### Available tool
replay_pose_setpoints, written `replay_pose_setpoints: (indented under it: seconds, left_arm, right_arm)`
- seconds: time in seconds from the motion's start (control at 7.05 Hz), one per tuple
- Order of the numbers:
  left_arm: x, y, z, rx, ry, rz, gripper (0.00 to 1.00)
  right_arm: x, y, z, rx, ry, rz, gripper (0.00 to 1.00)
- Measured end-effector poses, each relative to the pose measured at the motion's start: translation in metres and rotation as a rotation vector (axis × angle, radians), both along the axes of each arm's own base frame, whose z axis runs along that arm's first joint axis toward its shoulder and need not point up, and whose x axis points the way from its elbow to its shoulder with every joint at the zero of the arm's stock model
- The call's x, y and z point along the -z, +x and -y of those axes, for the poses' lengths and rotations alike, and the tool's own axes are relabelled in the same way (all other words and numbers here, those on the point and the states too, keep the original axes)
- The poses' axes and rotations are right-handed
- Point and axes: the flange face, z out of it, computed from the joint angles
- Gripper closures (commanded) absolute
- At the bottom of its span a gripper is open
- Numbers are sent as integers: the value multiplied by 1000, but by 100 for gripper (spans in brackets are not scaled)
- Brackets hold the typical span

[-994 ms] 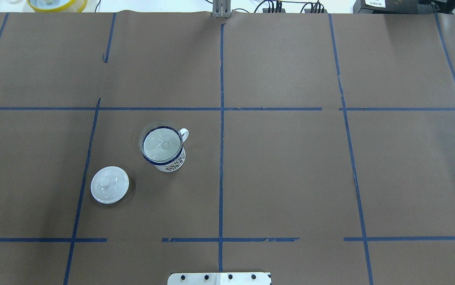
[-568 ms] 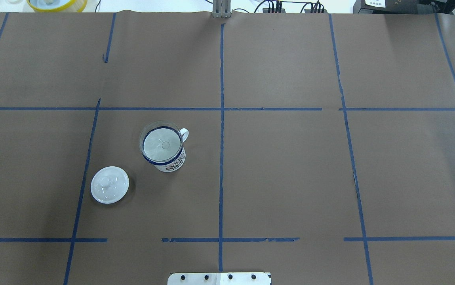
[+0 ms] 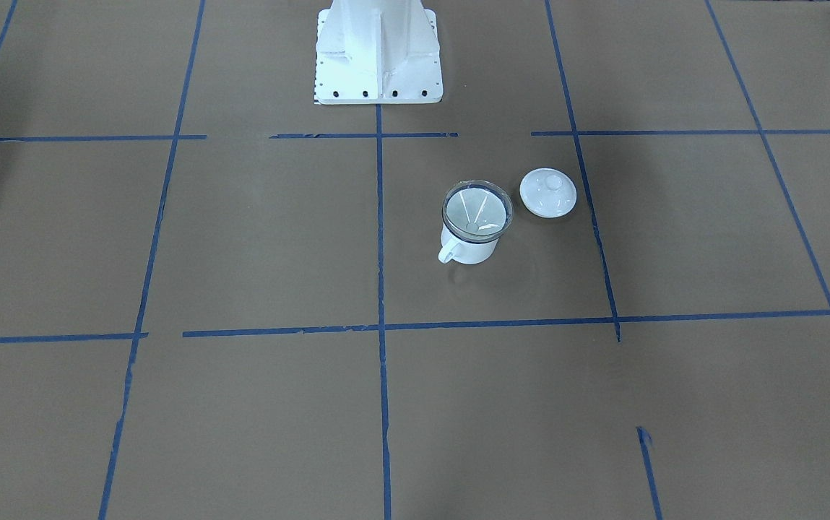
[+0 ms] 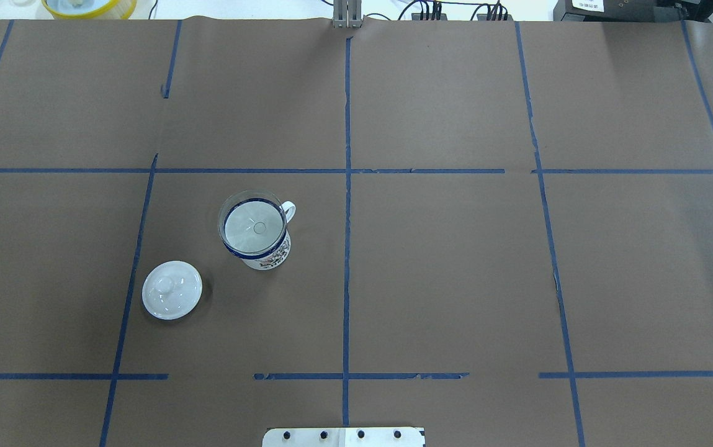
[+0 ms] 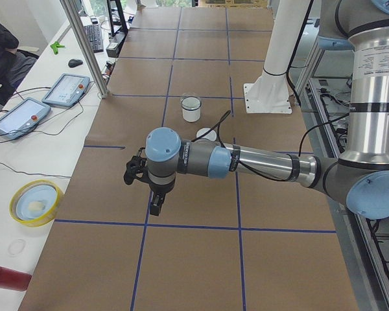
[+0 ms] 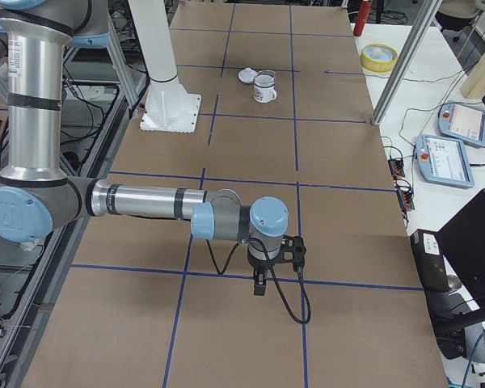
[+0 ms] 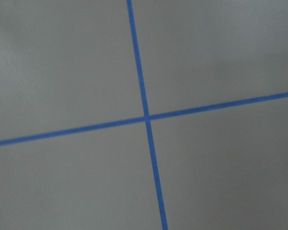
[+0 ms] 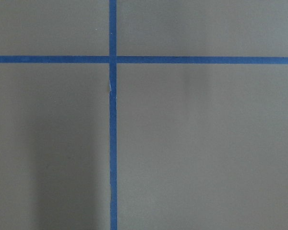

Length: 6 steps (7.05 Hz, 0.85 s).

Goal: Remove funnel from cup

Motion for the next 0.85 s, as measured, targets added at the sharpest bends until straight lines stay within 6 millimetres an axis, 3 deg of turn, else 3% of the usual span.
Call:
replay_pose_setpoints:
  seconds: [0.28, 0.43, 0.57, 0.85]
  left_arm:
    - [40, 0, 17, 108, 91, -53, 0]
    - [66, 12, 23, 173, 88, -121, 0]
    - [93, 53, 32, 166, 78, -197, 0]
    - [155, 158, 49, 150, -61, -329, 0]
  right_arm:
    - [0, 0, 0, 0, 0, 0, 0]
    - [0, 0, 0, 0, 0, 0, 0]
    - [0, 0, 0, 0, 0, 0, 0]
    - [0, 0, 0, 0, 0, 0, 0]
